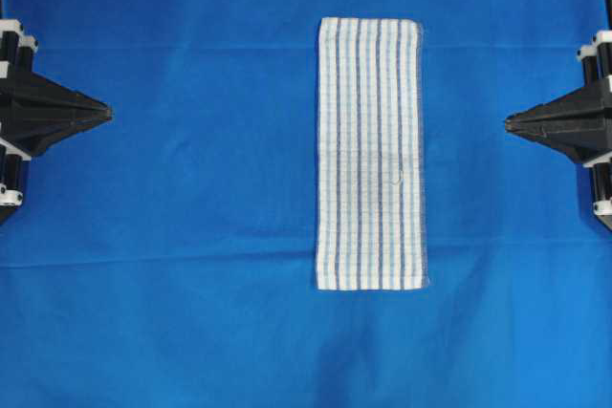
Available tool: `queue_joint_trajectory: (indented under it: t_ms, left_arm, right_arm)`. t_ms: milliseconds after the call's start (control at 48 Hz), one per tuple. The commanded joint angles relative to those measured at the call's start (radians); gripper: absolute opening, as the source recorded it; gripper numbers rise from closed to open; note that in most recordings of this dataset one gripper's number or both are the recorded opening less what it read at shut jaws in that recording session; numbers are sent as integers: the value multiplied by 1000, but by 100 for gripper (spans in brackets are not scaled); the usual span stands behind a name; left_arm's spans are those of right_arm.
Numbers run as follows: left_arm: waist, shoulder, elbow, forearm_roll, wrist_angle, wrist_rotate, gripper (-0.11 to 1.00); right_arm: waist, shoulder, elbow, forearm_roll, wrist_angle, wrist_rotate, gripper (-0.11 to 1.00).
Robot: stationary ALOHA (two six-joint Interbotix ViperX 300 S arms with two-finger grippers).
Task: Fold a vertical towel.
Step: 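Move both grippers to the top corners of the striped towel and grasp them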
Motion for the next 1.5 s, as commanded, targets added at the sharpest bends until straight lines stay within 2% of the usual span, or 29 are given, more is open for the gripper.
queue_joint_trajectory:
  t_ms: [0,188,438,709,771,834,875,1000,1063,1105,1292,1480]
  left_arm:
    - [-2,38,-38,-29,-5,-26,0]
    - [38,166,-91,-29,-20,-34,0]
    - [152,394,-207,-29,-20,-37,0]
    - [270,655,-341,-29,-12,-43,1]
    - [295,715,-365,-29,-17,-43,6]
    - [321,790,-397,-29,-29,-43,17]
    - [331,828,-413,-29,-38,-43,28]
    - [348,927,-468,-29,-55,-38,66]
    - [357,974,-495,-29,-57,-35,78]
    - [364,1002,-512,-29,-58,-32,80]
    - [393,1135,-575,-29,-60,-32,76]
    - [419,1253,-637,-29,-74,-32,77]
  right_arm:
    - [-8,11,-40,8,-5,3,0]
    - [-74,32,-95,14,95,12,0]
    - [-250,75,-109,14,210,37,0]
    - [-436,218,-103,11,225,34,1]
    - [-474,278,-107,9,225,34,1]
    - [-506,331,-117,5,225,34,4]
    - [-526,371,-124,2,225,34,12]
    - [-569,500,-153,-15,224,28,46]
    - [-584,561,-169,-28,219,28,58]
    - [-594,603,-178,-35,215,28,59]
    - [-626,792,-236,-55,176,25,56]
    - [-640,920,-293,-75,166,25,56]
